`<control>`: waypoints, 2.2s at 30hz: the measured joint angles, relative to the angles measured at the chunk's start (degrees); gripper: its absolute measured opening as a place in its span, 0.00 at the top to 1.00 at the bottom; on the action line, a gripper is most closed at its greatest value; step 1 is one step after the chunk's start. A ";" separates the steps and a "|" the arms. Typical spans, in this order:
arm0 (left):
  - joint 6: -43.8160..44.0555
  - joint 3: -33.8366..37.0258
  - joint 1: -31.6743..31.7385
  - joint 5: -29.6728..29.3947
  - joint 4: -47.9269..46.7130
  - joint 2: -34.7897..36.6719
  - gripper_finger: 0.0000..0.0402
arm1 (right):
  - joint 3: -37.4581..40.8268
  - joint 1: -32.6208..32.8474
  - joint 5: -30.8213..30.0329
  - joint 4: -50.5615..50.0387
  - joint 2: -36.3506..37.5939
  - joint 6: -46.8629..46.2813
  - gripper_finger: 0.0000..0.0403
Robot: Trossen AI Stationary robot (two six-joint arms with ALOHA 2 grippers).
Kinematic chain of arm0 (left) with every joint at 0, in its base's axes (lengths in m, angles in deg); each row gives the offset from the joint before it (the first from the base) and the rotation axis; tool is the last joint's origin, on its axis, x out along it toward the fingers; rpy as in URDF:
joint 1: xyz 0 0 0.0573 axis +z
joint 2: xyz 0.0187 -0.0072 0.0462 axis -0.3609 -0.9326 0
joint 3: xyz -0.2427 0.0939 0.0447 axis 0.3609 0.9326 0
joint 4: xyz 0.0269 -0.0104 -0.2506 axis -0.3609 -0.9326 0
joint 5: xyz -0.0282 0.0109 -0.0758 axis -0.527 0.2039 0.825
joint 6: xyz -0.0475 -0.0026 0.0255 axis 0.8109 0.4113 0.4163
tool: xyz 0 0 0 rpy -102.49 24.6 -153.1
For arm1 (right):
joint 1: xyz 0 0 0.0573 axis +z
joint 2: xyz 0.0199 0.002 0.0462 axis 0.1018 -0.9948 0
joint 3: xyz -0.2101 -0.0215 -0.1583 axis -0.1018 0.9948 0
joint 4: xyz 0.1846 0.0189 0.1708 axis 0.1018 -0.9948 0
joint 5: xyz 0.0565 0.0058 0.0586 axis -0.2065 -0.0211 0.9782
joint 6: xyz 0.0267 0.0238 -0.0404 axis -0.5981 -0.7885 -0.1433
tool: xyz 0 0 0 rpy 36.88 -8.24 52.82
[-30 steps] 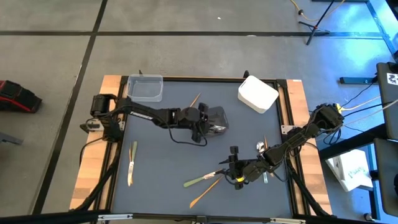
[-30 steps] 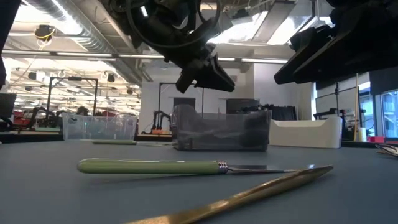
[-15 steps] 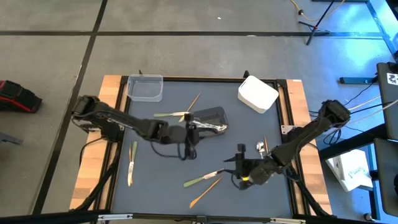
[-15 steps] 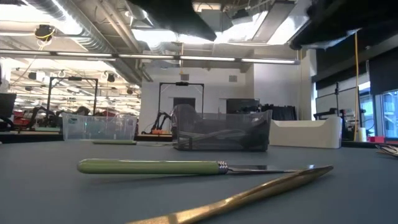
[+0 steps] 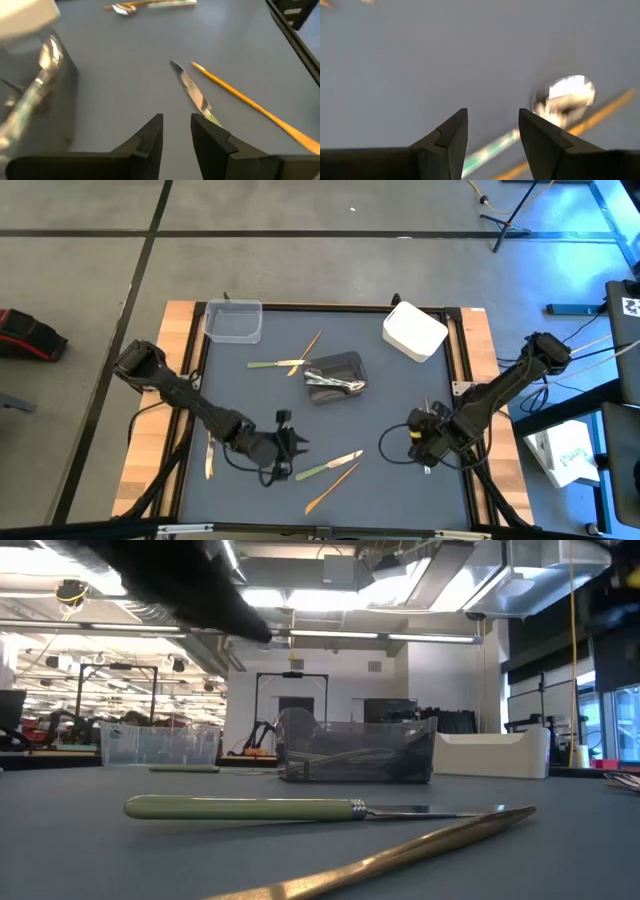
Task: Sort silverware by color (type)
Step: Put the blue spoon into the black bin
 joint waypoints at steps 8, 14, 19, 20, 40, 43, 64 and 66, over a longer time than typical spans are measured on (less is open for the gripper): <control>5.09 2.74 -1.73 -0.94 3.29 -1.06 0.76 | 6.31 -0.02 4.05 0.83 -0.01 -8.58 0.59; 5.24 2.72 -1.39 -0.91 3.45 -1.06 0.76 | 9.54 -0.02 5.55 6.89 -0.01 -9.25 0.59; 5.24 2.72 -0.43 -1.17 4.10 -1.06 0.76 | 11.55 -0.07 3.16 7.41 -0.01 -11.25 0.59; 5.28 2.72 -0.34 -1.16 4.10 -1.06 0.76 | 12.06 -0.09 2.64 7.47 -0.01 -11.90 0.59; 3.37 2.72 0.14 -0.97 5.04 -1.06 0.76 | 11.39 -0.15 -5.42 13.99 -0.21 2.67 0.95; 3.31 2.72 0.06 -0.98 5.21 -1.06 0.76 | 9.34 -0.11 -6.56 13.79 -0.14 5.73 0.98; 3.27 2.72 0.00 -0.95 5.20 -1.06 0.76 | 1.39 -14.49 -14.14 32.23 -0.08 39.78 1.00; 3.25 2.72 -0.10 -0.96 5.21 -1.06 0.76 | 1.07 -17.35 -14.15 37.88 -0.08 46.12 0.99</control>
